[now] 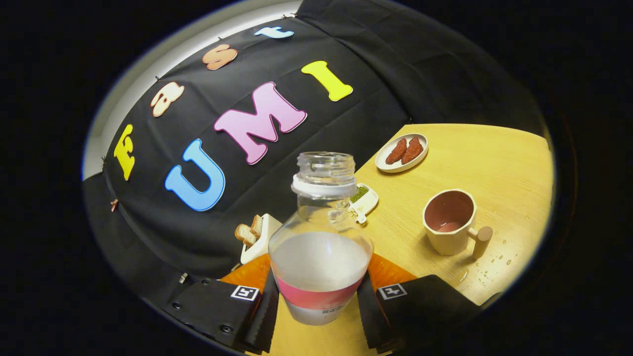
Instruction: Take the bottle from table, then pour the juice into the cup, finally place the bottle on the coaster
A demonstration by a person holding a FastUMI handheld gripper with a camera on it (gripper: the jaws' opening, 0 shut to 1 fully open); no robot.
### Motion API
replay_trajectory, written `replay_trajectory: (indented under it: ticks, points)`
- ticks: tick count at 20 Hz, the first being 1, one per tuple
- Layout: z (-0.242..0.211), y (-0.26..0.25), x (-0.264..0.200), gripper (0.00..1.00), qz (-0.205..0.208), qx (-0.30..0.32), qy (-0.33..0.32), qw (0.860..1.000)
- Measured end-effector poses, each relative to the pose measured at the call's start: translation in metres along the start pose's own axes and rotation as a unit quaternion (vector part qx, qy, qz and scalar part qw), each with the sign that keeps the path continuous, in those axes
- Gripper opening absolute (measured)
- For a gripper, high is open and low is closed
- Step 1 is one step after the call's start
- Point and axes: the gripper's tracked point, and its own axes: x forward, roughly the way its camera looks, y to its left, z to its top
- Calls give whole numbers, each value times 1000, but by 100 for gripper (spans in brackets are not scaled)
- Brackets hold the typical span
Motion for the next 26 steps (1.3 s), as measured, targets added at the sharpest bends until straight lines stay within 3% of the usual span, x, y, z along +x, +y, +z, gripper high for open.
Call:
replay_trajectory:
  ticks: [5, 10, 20, 26]
  points:
    - [0, -15, 11, 72, 6, 92, 25, 995]
    - [-9, -27, 23, 72, -13, 189, 56, 980]
    - [-18, -52, 46, 72, -78, 396, 83, 911]
    - [-19, -64, 53, 72, -109, 461, 91, 876]
